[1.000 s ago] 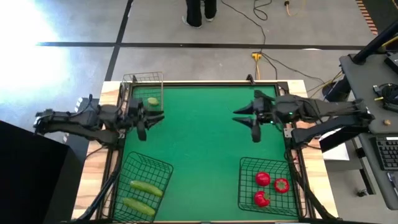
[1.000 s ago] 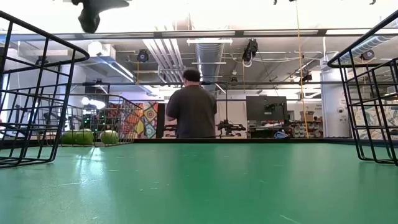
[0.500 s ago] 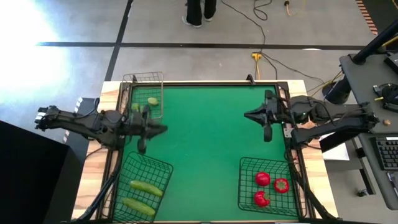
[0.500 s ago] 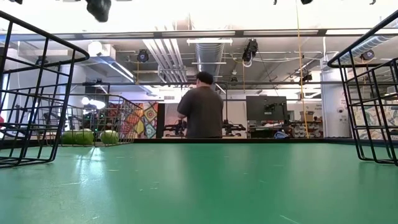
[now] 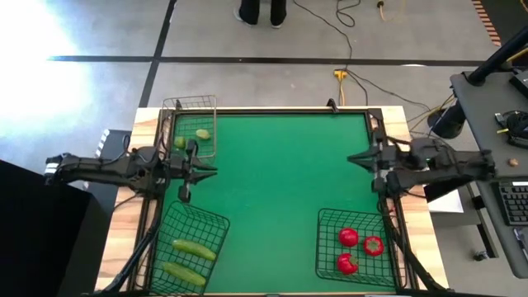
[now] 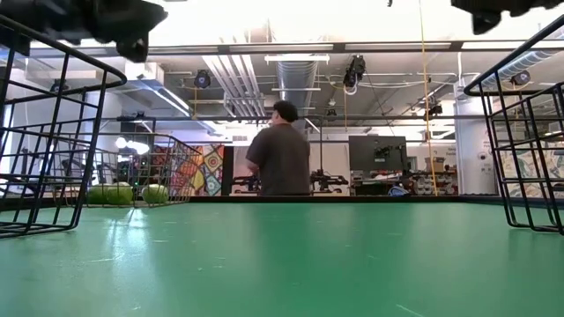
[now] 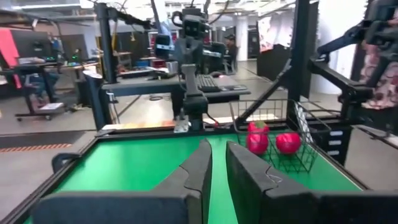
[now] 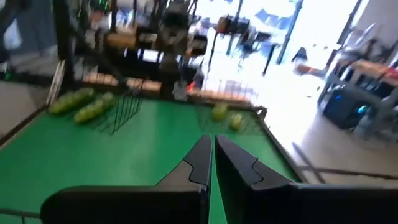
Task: Sort produce into baskets
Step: Return to Home Position
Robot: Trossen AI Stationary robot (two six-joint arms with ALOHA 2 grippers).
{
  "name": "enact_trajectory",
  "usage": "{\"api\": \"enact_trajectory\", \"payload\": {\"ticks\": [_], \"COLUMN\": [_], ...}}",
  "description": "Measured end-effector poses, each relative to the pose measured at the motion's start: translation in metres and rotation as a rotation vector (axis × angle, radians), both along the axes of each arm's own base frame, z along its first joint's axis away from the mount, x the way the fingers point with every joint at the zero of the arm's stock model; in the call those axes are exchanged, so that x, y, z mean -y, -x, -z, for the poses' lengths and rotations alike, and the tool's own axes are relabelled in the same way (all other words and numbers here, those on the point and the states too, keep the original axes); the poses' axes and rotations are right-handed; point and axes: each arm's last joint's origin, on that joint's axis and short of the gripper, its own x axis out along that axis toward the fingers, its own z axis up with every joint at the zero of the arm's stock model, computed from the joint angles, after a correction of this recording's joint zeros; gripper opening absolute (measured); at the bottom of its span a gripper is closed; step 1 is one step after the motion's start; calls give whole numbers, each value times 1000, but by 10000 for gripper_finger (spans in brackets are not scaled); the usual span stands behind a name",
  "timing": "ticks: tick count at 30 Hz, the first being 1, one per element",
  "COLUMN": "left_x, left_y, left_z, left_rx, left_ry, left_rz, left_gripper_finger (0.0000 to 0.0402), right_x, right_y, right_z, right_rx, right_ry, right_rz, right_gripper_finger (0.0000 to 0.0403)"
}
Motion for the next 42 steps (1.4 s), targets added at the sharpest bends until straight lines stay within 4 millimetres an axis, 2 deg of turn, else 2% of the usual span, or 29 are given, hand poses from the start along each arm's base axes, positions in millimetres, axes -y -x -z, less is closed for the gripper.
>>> {"api": "enact_trajectory", "payload": {"ticks": [5, 9, 12, 14, 20, 25, 27, 31, 35, 37, 42], "left_x": [-10, -15, -16, -16, -16, -15, -15, -14, -19, -20, -13], "left_y": [5, 6, 9, 12, 22, 30, 33, 41, 47, 47, 44], "left_z": [11, 21, 27, 31, 57, 78, 81, 82, 76, 78, 80], "left_rx": [15, -11, -34, -40, -38, -15, -17, -95, -94, -123, -89], "left_ry": [-5, -6, -27, -46, -54, -57, -57, -47, -100, -131, -243], "left_rz": [-11, -27, -30, -36, -45, -46, -47, -61, -278, -329, -145], "left_gripper_finger": [31, 31, 31, 31, 31, 31, 31, 31, 31, 31, 31], "right_x": [1, 0, -2, -3, -4, -6, -6, -6, -6, -6, -6], "right_y": [17, 17, 13, 5, -7, -13, -15, -16, -16, -17, -18], "right_z": [19, 38, 52, 68, 89, 109, 117, 119, 119, 120, 122], "right_rx": [77, 166, 238, 224, 321, 292, 318, 285, 285, 279, 250], "right_ry": [-5, -6, 1, -2, -5, -27, -25, -26, -24, -21, -25], "right_rz": [5, -40, -98, -117, -136, -161, -159, -164, -164, -158, -157], "right_gripper_finger": [13, 13, 13, 13, 13, 13, 13, 13, 13, 13, 13]}}
